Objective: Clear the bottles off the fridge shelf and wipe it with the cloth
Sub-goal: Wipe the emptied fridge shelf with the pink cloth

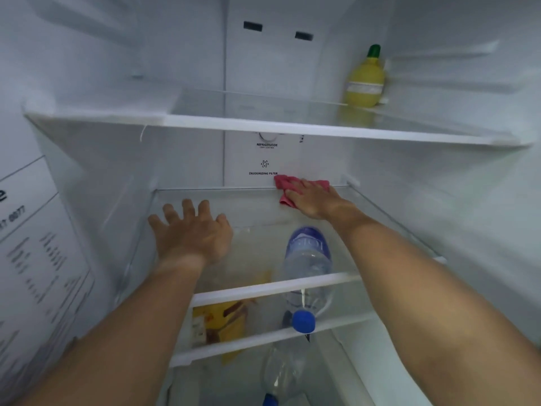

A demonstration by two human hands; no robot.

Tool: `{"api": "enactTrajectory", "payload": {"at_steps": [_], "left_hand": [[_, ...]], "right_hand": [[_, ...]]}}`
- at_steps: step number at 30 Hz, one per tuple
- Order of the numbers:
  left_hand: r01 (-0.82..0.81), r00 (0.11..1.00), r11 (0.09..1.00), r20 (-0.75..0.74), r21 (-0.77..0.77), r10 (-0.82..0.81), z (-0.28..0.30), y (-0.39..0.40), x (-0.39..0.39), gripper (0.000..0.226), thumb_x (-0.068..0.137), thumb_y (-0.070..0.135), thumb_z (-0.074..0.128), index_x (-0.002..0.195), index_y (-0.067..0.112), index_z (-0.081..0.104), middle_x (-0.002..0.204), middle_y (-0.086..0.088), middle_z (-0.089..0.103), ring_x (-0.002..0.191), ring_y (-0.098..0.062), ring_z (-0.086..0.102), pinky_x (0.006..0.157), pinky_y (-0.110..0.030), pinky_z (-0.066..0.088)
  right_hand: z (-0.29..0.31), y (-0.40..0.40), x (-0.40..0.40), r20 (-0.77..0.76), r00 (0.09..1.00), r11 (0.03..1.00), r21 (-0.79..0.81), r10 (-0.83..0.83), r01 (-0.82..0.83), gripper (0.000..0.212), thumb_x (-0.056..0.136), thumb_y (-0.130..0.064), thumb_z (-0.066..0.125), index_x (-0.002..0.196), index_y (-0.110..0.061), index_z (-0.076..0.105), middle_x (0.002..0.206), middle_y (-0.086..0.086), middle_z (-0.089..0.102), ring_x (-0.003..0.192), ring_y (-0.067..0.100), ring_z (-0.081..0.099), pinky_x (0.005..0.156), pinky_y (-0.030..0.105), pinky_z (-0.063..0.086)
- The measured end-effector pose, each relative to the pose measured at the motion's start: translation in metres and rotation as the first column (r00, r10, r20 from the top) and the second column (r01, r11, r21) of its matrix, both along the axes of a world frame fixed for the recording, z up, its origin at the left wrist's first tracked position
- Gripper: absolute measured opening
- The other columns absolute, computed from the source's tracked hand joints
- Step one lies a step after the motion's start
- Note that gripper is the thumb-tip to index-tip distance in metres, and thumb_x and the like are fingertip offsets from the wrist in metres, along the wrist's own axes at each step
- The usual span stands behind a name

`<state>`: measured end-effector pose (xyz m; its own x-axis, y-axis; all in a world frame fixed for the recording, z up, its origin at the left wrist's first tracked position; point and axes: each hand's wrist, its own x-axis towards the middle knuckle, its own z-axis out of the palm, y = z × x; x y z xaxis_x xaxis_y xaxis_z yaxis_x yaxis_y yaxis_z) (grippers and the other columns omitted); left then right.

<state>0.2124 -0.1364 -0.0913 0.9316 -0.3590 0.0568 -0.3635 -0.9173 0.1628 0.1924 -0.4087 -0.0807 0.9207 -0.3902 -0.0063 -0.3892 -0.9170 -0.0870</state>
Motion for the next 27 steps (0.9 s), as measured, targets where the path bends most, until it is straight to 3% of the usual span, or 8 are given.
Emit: {"api": "enactTrajectory", "payload": {"at_steps": [4,9,13,21,27], "left_hand": [[0.008,1.0,1.0,-0.009,-0.003,-0.008,0.0,0.002,-0.003,0.066,0.098,0.053,0.012,0.158,0.027,0.012,0.168,-0.003,0.004,0.153,-0.038,0.003,0.118,-0.06,0.002],[0.011,0.999,1.0,-0.032,-0.001,-0.011,0.004,0.004,-0.002,0.066,0.098,0.054,0.012,0.158,0.027,0.011,0.168,-0.003,0.004,0.152,-0.038,0.003,0.119,-0.06,0.003],[0.001,0.999,1.0,-0.047,0.001,-0.001,0.008,0.003,-0.007,0.065,0.099,0.051,0.014,0.158,0.025,0.012,0.168,-0.004,0.004,0.153,-0.038,0.001,0.12,-0.06,0.001],[-0.004,0.999,1.0,-0.043,-0.028,0.002,0.018,0.012,-0.023,0.062,0.1,0.043,0.018,0.155,0.015,0.026,0.165,-0.01,0.015,0.152,-0.036,0.011,0.121,-0.055,0.008],[-0.047,0.995,0.999,-0.086,0.013,0.048,0.023,0.039,-0.055,0.056,0.099,0.03,0.021,0.151,0.012,0.029,0.163,-0.015,0.017,0.15,-0.036,0.014,0.122,-0.049,0.011]], "right_hand": [[0.006,-0.038,-0.023,0.018,0.997,0.994,-0.075,-0.081,0.082,0.059,0.098,-0.057,0.017,0.156,-0.045,0.013,0.165,-0.012,0.014,0.15,0.019,0.021,0.12,0.048,0.01],[0.006,-0.054,-0.035,0.022,0.995,0.994,-0.04,-0.102,0.103,0.06,0.101,-0.056,0.021,0.158,-0.04,0.013,0.166,-0.01,0.013,0.15,0.022,0.021,0.122,0.041,0.011],[0.006,-0.047,-0.05,0.013,0.987,0.985,-0.06,-0.161,0.162,0.06,0.102,-0.055,0.021,0.159,-0.036,0.012,0.167,-0.007,0.013,0.153,0.019,0.012,0.123,0.04,0.006],[0.004,-0.016,-0.141,-0.049,0.986,0.983,-0.104,-0.159,0.153,0.058,0.103,-0.051,0.022,0.158,-0.037,0.012,0.167,-0.008,0.012,0.152,0.016,0.016,0.122,0.04,0.009],[0.003,0.035,-0.186,-0.021,0.944,0.944,-0.031,-0.33,0.329,0.068,0.095,-0.058,0.019,0.159,-0.033,0.014,0.167,-0.003,0.013,0.152,0.021,0.013,0.121,0.047,0.006]]}}
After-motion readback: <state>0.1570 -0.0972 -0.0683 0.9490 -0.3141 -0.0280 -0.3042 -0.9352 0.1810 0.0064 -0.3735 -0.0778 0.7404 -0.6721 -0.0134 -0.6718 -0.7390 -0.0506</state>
